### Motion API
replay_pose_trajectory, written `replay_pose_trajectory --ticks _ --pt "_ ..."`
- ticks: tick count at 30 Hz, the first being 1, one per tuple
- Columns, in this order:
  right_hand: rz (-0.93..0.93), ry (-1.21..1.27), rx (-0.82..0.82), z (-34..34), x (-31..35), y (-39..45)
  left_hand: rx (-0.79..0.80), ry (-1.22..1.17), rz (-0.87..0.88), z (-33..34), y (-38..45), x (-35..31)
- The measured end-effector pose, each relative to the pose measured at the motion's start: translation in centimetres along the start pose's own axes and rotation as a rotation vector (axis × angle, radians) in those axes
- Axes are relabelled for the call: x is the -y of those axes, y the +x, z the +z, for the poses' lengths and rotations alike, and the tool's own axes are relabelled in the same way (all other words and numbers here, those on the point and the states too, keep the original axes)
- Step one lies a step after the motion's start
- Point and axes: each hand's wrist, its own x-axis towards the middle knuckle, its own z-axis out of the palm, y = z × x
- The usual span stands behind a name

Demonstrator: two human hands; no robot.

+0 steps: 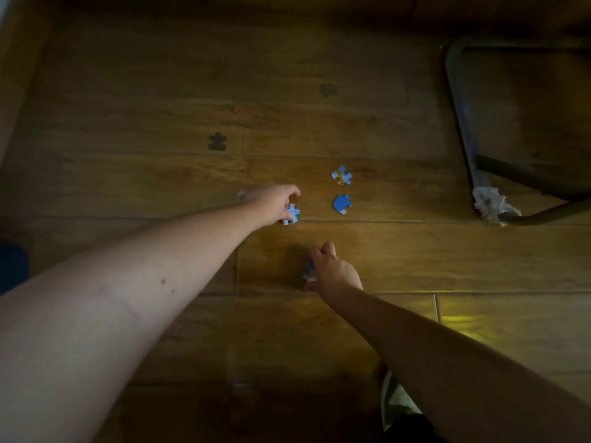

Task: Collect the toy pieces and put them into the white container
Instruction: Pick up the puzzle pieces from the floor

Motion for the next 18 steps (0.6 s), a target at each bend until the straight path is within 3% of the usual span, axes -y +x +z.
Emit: replay_pose_trajectory --ticks 10,15,18 --pt "-0.017 0.155 -0.006 0.0 -0.4 -0.1 -0.010 0.234 0.035 0.7 0.4 -0.7" --pt "0.019 0.367 0.042 -0.3 -0.9 0.0 0.019 0.123 0.035 0.8 0.4 -0.6" --pt "0.114 0.632 -0.043 -1.0 -1.4 0.4 0.060 -0.043 0.004 1.0 0.4 -0.6"
